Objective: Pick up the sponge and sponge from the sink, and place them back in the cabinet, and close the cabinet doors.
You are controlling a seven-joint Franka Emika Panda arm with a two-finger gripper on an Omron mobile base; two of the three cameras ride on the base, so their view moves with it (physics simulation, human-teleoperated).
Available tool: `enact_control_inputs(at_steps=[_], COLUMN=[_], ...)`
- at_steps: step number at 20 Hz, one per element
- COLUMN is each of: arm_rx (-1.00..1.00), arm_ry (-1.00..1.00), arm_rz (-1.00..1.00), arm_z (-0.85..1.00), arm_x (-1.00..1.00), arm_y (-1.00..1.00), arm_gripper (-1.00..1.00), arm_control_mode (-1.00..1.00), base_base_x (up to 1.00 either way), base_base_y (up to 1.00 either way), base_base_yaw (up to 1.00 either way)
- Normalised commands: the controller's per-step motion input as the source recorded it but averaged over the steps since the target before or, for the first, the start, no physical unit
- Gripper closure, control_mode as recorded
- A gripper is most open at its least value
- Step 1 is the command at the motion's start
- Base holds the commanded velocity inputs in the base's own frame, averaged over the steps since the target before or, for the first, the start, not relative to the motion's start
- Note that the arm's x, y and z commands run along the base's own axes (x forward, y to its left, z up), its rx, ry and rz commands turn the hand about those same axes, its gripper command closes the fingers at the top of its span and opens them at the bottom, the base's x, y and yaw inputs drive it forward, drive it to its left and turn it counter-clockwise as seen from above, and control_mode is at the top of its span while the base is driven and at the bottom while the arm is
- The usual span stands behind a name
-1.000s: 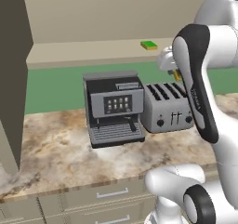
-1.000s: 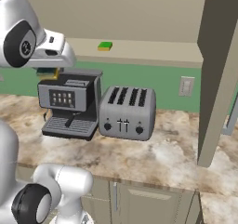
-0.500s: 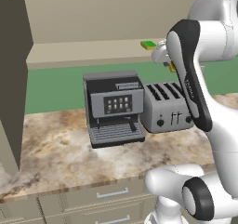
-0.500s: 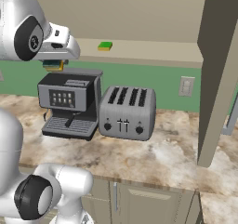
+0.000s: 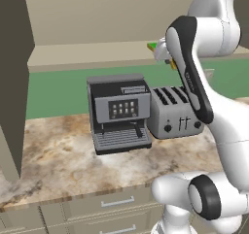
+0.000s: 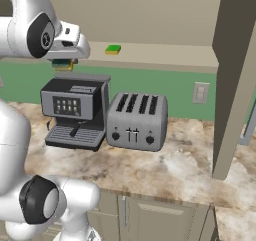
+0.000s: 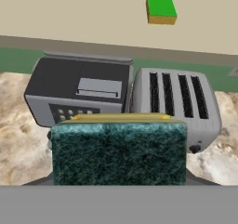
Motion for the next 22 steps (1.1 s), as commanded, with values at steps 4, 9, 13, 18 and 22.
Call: enact_control_inputs(at_steps=[4, 9, 13, 18, 22], arm_rx=[0.0, 0.0, 0.0, 0.0, 0.0], arm_ry=[0.0, 0.0, 0.0, -0.01, -0.04], arm_rz=[0.0, 0.0, 0.0, 0.0, 0.0], arm_z=[0.0, 0.0, 0.0, -0.05, -0.06], arm_x=[0.44, 0.4, 0.32, 0.23, 0.23], arm_y=[0.05, 0.07, 0.09, 0.08, 0.04], arm_gripper=[1.0, 1.0, 1.0, 1.0, 1.0], arm_control_mode=[-1.0, -1.0, -1.0, -1.0, -1.0], base_base_x=[0.0, 0.0, 0.0, 0.0, 0.0], base_base_y=[0.0, 0.0, 0.0, 0.0, 0.0], base_base_yaw=[0.0, 0.0, 0.0, 0.0, 0.0])
